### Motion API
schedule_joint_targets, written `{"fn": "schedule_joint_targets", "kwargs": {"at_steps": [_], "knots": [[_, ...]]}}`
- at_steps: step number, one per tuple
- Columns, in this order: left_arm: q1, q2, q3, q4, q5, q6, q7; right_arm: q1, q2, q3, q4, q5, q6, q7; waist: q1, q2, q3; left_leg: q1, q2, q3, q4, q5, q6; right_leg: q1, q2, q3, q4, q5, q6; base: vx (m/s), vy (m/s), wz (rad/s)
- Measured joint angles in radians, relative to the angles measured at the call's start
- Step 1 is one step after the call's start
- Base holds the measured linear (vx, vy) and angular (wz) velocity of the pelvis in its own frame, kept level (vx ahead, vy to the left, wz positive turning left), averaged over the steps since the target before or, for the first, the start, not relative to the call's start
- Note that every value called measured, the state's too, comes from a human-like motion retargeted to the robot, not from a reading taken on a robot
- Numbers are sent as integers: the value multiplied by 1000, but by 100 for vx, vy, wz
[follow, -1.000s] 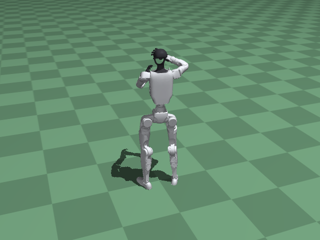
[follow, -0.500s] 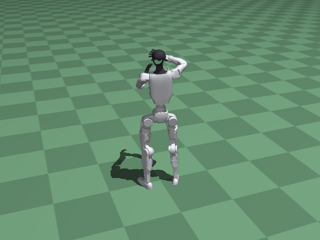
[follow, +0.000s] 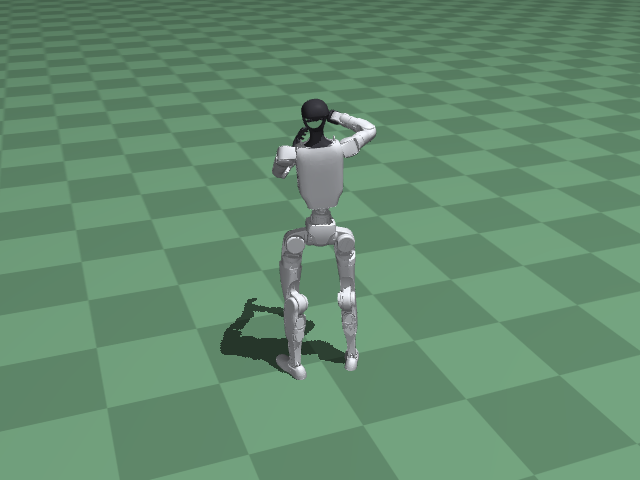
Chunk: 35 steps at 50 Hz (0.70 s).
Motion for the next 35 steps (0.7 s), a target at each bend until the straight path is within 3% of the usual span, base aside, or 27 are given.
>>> {"fn": "schedule_joint_targets", "kwargs": {"at_steps": [10,17,25,30,35], "knots": [[97,42,-13,-191,-147,-20,-44,369,-25,-286,-29,308,11,35,-12,19,56,-2,-3,-1,0,-4,9,-13,-5,3,19,1,0,0,0,0],[191,152,-94,-418,-454,-33,-134,636,1,-463,-16,589,32,76,-52,47,115,-36,-15,4,-7,6,21,-67,-17,14,45,12,0,-2,1,-2],[118,328,-57,-562,-836,-97,-151,876,54,-661,-6,812,57,42,-122,76,175,-92,-30,17,-40,38,23,-136,-18,26,22,56,0,-8,1,-8],[-20,485,-3,-499,-985,-141,-153,991,81,-742,-2,898,61,36,-163,81,208,-118,-32,29,-68,65,18,-166,-7,31,-11,90,0,-8,-2,-12],[-214,628,22,-238,-1034,-155,-155,1064,111,-790,4,950,51,52,-193,71,240,-133,-21,50,-93,90,11,-190,19,40,-40,123,0,-7,-6,-23]]}}
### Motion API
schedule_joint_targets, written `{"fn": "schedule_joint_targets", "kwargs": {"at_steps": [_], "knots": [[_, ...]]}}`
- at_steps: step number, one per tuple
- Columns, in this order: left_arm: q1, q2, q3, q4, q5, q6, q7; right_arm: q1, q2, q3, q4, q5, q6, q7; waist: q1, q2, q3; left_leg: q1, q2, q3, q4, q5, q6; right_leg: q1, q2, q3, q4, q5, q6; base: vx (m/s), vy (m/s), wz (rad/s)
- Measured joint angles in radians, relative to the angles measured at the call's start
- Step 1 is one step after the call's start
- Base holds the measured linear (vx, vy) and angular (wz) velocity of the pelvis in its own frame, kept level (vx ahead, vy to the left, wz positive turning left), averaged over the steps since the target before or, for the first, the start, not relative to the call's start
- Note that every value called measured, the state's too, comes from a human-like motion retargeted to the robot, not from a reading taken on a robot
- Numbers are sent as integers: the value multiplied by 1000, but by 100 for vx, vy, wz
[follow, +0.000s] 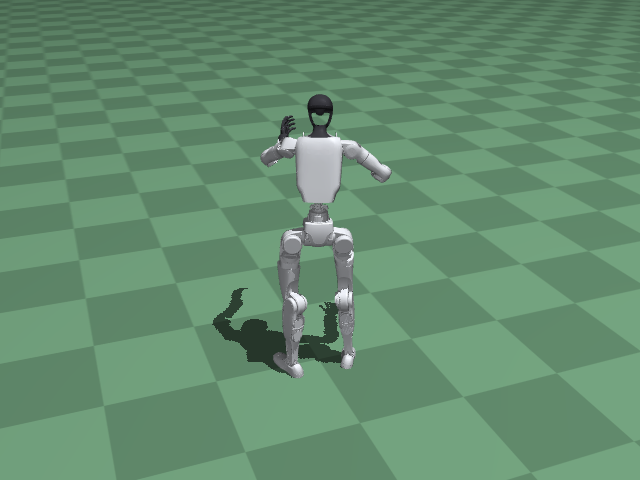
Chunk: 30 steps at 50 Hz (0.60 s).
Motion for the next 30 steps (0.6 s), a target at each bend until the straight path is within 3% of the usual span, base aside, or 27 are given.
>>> {"fn": "schedule_joint_targets", "kwargs": {"at_steps": [10,17,24,30], "knots": [[-361,161,-73,664,40,44,53,34,25,7,-33,-5,-31,12,-37,-47,24,-16,52,68,-12,26,-5,-38,80,30,-47,61,0,-5,-10,-38],[-508,198,-125,939,35,79,76,26,20,17,-62,-35,-36,18,-47,-87,25,-17,74,104,-7,28,-1,-49,112,46,-64,86,0,-2,-6,-28],[-489,219,-128,924,55,84,28,46,23,-16,-61,-30,-39,32,-45,-104,13,-15,78,111,0,19,2,-45,116,48,-67,85,0,0,0,0],[-309,226,-65,641,253,93,-46,98,46,-112,-34,-12,-33,73,-24,-97,-12,-14,77,98,16,2,5,-34,105,39,-59,65,0,7,3,13]]}}
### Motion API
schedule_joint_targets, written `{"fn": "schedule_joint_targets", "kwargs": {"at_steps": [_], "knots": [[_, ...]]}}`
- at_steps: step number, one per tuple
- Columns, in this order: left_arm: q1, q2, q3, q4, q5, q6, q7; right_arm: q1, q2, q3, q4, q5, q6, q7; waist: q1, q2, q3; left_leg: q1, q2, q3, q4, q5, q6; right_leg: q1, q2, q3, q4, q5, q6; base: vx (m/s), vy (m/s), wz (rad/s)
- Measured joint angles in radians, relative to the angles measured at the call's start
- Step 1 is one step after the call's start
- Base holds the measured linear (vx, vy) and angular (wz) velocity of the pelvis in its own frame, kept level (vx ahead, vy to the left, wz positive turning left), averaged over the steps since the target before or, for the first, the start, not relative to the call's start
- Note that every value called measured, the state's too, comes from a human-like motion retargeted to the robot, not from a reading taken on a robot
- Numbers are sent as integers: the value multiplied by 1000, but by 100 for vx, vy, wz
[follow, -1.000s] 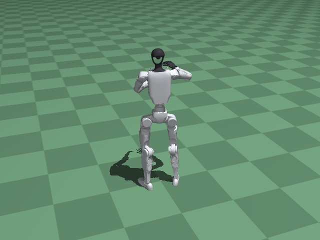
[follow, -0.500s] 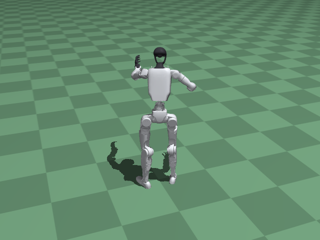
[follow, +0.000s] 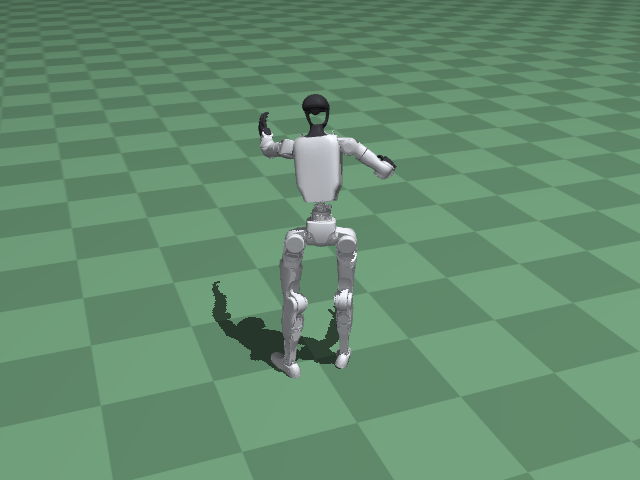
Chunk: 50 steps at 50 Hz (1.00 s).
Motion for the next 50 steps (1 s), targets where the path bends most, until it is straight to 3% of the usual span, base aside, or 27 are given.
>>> {"fn": "schedule_joint_targets", "kwargs": {"at_steps": [8,16,22,28,33,37,40,42,44,50], "knots": [[332,-85,166,-507,500,45,-91,53,15,-153,117,-154,31,79,61,19,-46,3,-2,-27,28,-30,-3,17,-22,-16,29,-42,0,8,4,20],[512,-340,203,-677,821,110,-75,-99,0,-207,513,-190,142,72,131,31,-78,6,-23,-69,41,-47,-10,32,-63,-40,68,-87,0,5,5,30],[544,-555,127,-588,780,144,-131,-357,-67,-88,813,-189,206,102,155,30,-90,8,-53,-105,39,-47,-10,47,-104,-62,89,-114,0,2,5,34],[543,-718,84,-462,629,149,-99,-648,-72,31,886,-101,202,-21,162,31,-100,10,-61,-127,33,-37,-11,61,-115,-80,88,-127,-12,-1,-1,15],[531,-802,93,-413,473,154,-11,-806,2,101,753,215,135,-93,166,36,-103,14,-59,-139,30,-30,-4,73,-113,-90,83,-131,-20,-1,-4,8],[509,-838,108,-407,376,180,33,-838,106,118,536,628,68,-53,170,43,-105,20,-56,-148,33,-27,3,86,-111,-99,83,-137,-22,0,-4,8],[491,-840,107,-418,346,185,52,-846,162,158,378,808,24,-20,174,47,-110,23,-54,-157,35,-26,6,94,-112,-107,85,-142,-21,0,0,0],[484,-833,100,-430,355,176,56,-861,167,202,287,775,1,-12,179,48,-119,24,-54,-163,37,-26,7,99,-113,-112,87,-147,-19,0,0,0],[473,-820,95,-443,385,163,55,-893,142,259,195,614,-10,-30,181,48,-125,25,-56,-170,38,-26,8,103,-116,-118,90,-152,-17,0,0,0],[471,-792,90,-475,523,112,38,-1104,-32,497,47,-338,60,-106,191,39,-159,25,-60,-186,39,-26,3,111,-124,-133,96,-165,-10,0,0,0]]}}
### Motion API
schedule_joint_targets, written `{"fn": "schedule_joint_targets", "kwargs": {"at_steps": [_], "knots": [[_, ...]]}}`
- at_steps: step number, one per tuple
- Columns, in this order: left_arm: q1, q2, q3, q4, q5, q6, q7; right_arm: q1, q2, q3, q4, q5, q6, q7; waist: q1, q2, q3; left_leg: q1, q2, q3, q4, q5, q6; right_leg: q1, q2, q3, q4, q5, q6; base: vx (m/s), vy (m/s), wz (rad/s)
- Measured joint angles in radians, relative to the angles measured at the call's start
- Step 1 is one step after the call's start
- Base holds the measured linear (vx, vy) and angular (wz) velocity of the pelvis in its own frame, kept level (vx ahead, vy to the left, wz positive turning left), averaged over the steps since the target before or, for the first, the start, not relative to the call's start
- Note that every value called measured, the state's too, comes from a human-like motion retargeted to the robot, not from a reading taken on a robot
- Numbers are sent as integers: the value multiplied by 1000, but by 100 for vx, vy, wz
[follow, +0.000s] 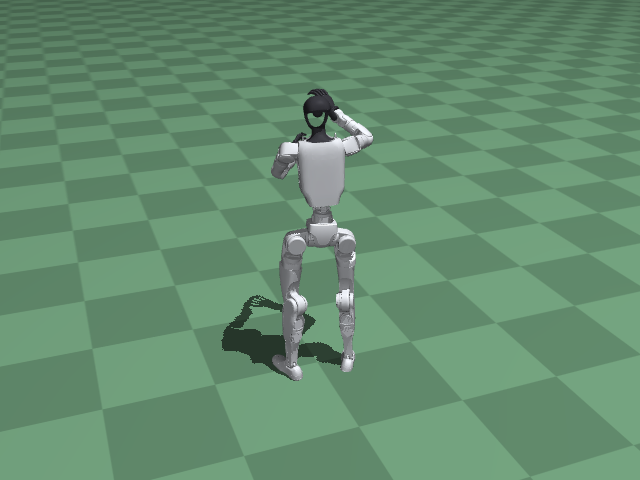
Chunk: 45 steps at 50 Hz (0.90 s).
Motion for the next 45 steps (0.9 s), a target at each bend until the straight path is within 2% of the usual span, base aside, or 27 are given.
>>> {"fn": "schedule_joint_targets", "kwargs": {"at_steps": [2,5,9,13,27,45], "knots": [[5,3,2,-6,23,-14,4,-82,-32,92,-9,-195,6,-18,1,-4,-11,0,-1,-4,1,-1,-3,3,-2,-4,0,-3,1,0,0,0],[17,-2,7,-11,41,-24,5,-181,-45,229,9,-370,0,-12,3,-12,-28,2,-1,-8,3,-4,-6,9,-3,-8,0,-6,0,0,0,0],[36,-21,22,-8,51,-18,-3,-243,-20,367,74,-491,-13,33,6,-22,-49,9,-2,-10,6,-10,-8,19,-4,-10,-1,-10,-3,0,0,0],[51,-36,32,-7,63,-13,-5,-239,14,441,134,-557,-28,52,12,-33,-65,22,-2,-9,10,-19,-7,33,-6,-10,1,-15,-5,0,0,0],[55,-13,2,17,107,-6,7,-129,113,495,235,-637,-40,29,37,-63,-81,92,-8,11,21,-55,3,86,-15,12,17,-29,-12,1,4,-7],[58,-14,-26,43,132,-18,27,-89,176,574,301,-713,-37,-39,55,-96,-86,109,-18,37,22,-65,7,81,-22,42,28,-21,-11,0,0,0]]}}
